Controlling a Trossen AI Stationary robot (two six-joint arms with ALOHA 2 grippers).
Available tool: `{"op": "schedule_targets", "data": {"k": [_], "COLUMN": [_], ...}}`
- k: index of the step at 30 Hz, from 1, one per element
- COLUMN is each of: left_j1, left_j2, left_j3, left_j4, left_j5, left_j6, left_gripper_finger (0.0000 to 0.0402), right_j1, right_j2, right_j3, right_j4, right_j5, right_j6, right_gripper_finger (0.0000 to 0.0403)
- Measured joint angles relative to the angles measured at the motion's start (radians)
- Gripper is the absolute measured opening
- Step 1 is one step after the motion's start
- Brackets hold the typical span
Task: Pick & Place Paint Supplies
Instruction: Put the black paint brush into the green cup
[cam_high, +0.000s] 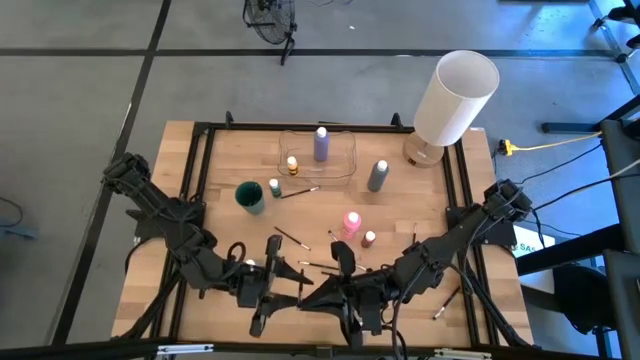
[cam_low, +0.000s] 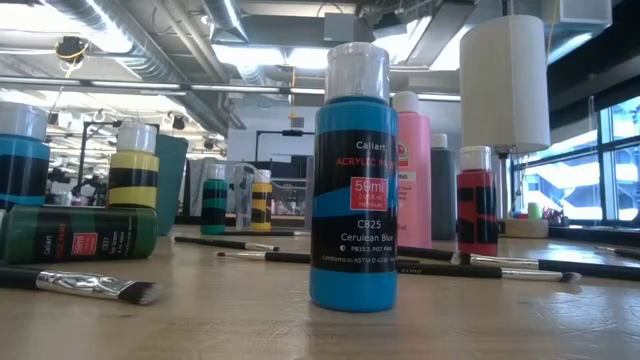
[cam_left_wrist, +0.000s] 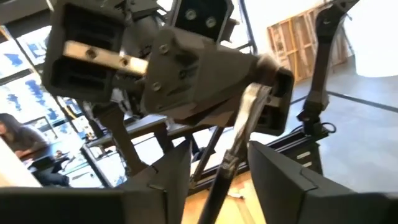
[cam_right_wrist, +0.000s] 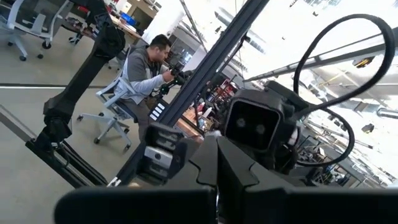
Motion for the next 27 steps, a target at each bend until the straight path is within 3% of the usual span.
{"op": "schedule_targets", "data": {"k": [17, 27], "left_j1": [0.001, -0.011], "left_j2": [0.000, 0.001], "left_j3": [0.000, -0.001], "left_j4": [-0.022, -0.047], "left_j5": [0.018, 0.003], "left_j6": [0.024, 0.021], "left_gripper_finger": [0.0021, 0.0017], "right_j1": [-0.024, -0.024], "right_j2": [0.000, -0.002], "right_j3": [0.000, 0.000], "right_j4": [-0.027, -0.074], "right_j5": [-0.047, -0.043], "right_j6": [0.057, 0.057], "right_gripper_finger": [0.0000, 0.0007]}}
